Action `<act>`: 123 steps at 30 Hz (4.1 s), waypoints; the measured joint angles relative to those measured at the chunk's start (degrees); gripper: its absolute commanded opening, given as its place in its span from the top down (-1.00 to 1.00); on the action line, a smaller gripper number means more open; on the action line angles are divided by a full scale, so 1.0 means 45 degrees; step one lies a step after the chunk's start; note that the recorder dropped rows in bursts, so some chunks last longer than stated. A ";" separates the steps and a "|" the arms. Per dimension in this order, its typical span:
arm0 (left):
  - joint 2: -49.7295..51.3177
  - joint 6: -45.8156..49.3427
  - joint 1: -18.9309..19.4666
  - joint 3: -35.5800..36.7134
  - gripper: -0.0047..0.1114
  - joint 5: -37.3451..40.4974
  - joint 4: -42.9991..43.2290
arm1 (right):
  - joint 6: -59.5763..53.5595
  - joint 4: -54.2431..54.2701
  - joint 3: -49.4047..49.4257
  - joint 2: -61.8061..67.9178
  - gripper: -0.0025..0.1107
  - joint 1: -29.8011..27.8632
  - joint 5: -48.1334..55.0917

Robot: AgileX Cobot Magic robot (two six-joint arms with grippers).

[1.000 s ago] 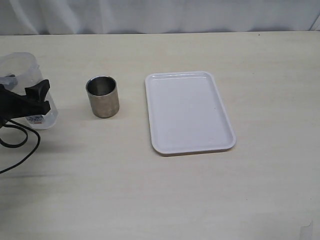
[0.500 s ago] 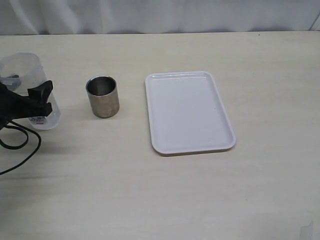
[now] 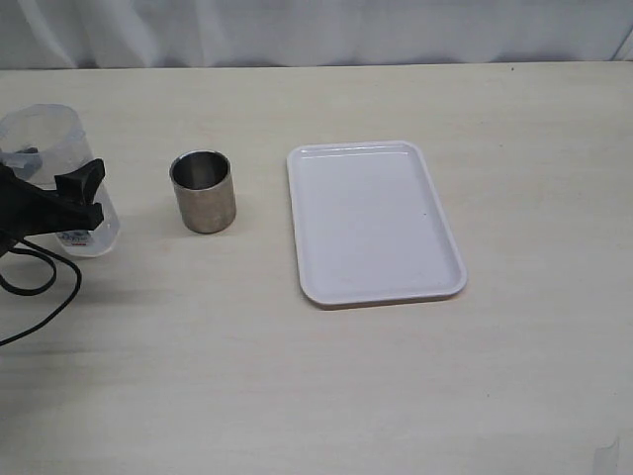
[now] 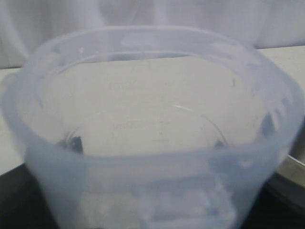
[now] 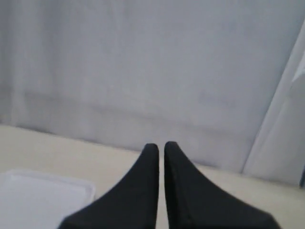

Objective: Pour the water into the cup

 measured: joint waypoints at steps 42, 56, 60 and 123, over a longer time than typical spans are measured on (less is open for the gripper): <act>0.0000 0.0519 0.0000 -0.0365 0.92 0.0291 0.0054 | 0.6213 -1.1061 -0.9144 2.0644 -0.96 0.0000 -1.5021; 0.0018 0.0659 0.0000 -0.1519 0.92 0.0341 0.0054 | 0.5784 -1.1854 -1.3060 2.6405 -0.96 0.1196 -1.5068; 0.0018 0.0659 0.0000 -0.1691 0.92 0.0341 0.0054 | 0.5763 -1.1854 -1.4550 2.7566 -0.96 0.1961 -1.5068; 0.0018 0.0659 0.0000 -0.1710 0.92 0.0341 0.0054 | 0.7936 -1.0125 -2.0455 3.2599 -0.96 0.5449 -1.1286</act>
